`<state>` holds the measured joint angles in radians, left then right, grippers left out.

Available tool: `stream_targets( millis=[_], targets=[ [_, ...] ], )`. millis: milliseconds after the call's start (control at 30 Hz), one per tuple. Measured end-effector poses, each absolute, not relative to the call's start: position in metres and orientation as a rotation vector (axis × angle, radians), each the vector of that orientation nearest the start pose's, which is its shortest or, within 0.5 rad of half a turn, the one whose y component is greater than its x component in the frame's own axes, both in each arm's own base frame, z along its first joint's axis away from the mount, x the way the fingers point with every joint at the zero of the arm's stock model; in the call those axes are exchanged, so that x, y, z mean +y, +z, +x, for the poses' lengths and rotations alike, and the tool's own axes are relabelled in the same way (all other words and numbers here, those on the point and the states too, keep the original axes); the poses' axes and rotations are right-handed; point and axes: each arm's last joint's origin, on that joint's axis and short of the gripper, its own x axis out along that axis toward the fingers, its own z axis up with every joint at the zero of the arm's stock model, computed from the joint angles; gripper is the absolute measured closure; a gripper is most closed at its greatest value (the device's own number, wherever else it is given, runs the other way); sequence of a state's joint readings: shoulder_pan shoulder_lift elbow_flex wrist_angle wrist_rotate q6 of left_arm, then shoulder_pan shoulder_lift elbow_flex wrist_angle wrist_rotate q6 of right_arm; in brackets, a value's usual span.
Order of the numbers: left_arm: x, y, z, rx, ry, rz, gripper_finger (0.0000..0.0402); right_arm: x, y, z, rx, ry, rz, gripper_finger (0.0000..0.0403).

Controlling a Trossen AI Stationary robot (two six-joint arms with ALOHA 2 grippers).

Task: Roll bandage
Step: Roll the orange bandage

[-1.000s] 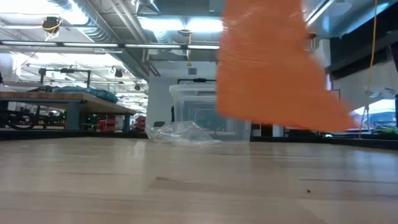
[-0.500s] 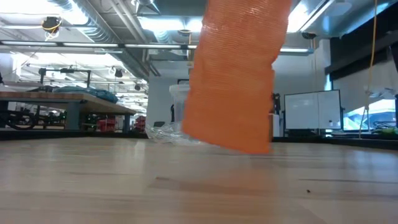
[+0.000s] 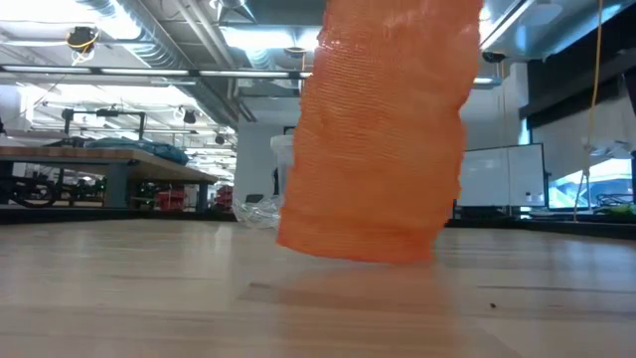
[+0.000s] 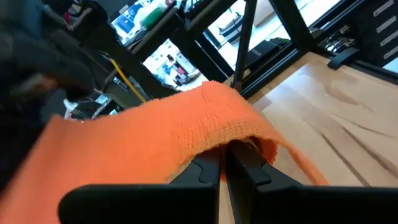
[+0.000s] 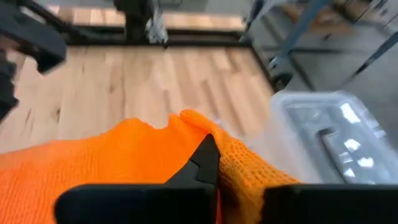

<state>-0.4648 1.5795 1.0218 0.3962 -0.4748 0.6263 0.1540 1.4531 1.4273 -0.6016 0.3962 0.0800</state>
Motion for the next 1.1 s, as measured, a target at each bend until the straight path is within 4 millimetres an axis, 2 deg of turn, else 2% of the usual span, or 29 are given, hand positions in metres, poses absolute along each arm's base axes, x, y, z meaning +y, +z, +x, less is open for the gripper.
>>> stream_targets(
  millis=[200,300,400,500,633,900,1100],
  targets=[
    [-0.147,0.273,0.322,0.149,-0.037,0.685,0.0401,0.034,0.324,0.334,0.776,-0.180,-0.021,0.0286],
    [-0.147,0.271,0.322,0.164,-0.041,0.690,0.0401,0.033,0.312,0.336,0.868,-0.154,0.005,0.0231],
    [-0.147,0.271,0.322,0.167,-0.042,0.689,0.0401,0.034,0.311,0.334,0.893,-0.119,0.017,0.0186],
    [-0.146,0.271,0.322,0.167,-0.040,0.686,0.0401,0.035,0.323,0.329,0.874,-0.087,0.042,0.0156],
    [-0.146,0.271,0.322,0.168,-0.039,0.686,0.0401,0.035,0.341,0.323,0.818,-0.074,0.087,0.0138],
    [-0.146,0.273,0.323,0.150,-0.034,0.677,0.0401,0.037,0.341,0.322,0.832,-0.049,0.160,0.0134],
    [-0.145,0.272,0.323,0.162,-0.035,0.676,0.0401,0.038,0.346,0.317,0.813,-0.049,0.115,0.0134]
  ],
)
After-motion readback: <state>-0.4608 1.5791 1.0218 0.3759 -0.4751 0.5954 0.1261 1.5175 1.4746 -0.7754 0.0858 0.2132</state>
